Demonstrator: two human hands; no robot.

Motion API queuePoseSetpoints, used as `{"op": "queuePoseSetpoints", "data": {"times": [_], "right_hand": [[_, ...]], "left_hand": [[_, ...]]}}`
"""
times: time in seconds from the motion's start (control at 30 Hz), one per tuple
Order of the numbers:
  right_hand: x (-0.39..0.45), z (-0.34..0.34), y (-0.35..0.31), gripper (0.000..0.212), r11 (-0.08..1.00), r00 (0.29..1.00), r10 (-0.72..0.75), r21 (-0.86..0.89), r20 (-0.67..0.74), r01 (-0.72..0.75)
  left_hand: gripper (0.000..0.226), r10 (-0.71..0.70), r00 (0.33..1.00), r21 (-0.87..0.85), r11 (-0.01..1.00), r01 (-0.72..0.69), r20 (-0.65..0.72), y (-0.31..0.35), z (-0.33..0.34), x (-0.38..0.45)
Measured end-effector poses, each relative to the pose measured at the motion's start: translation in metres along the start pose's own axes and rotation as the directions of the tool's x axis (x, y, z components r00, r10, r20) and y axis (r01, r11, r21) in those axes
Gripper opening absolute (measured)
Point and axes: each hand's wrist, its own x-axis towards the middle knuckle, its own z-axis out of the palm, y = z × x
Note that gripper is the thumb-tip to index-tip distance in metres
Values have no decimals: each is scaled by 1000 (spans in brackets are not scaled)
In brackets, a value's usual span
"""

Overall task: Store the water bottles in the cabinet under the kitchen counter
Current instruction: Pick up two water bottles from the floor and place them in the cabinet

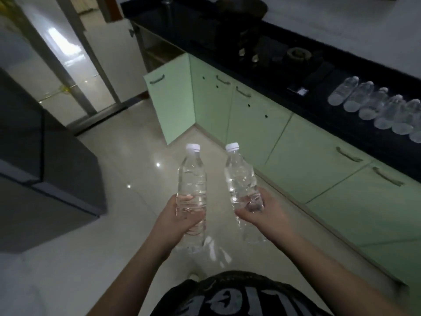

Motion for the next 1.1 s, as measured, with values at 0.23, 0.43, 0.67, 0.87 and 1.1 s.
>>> {"op": "queuePoseSetpoints", "data": {"times": [0.23, 0.43, 0.67, 0.87, 1.1], "right_hand": [[52, 78, -47, 42, 999, 1000, -14, -30, -9, 14], [109, 107, -74, 41, 993, 999, -34, -111, 34, 38], [219, 139, -107, 39, 982, 992, -80, -164, 96, 95], [308, 171, -157, 43, 968, 969, -114, -195, 218, 157], [386, 239, -217, 41, 935, 936, -147, -262, 321, 237]], "left_hand": [[45, 70, 966, 222, 975, -14, -250, 1, -91, 24], [58, 48, 938, 268, 962, 49, -344, 3, -129, 81], [52, 37, 926, 307, 948, 88, -377, 24, -176, 167], [47, 3, 881, 281, 948, 148, -473, 65, -217, 220], [51, -37, 816, 178, 969, 170, -577, 84, -277, 269]]}}
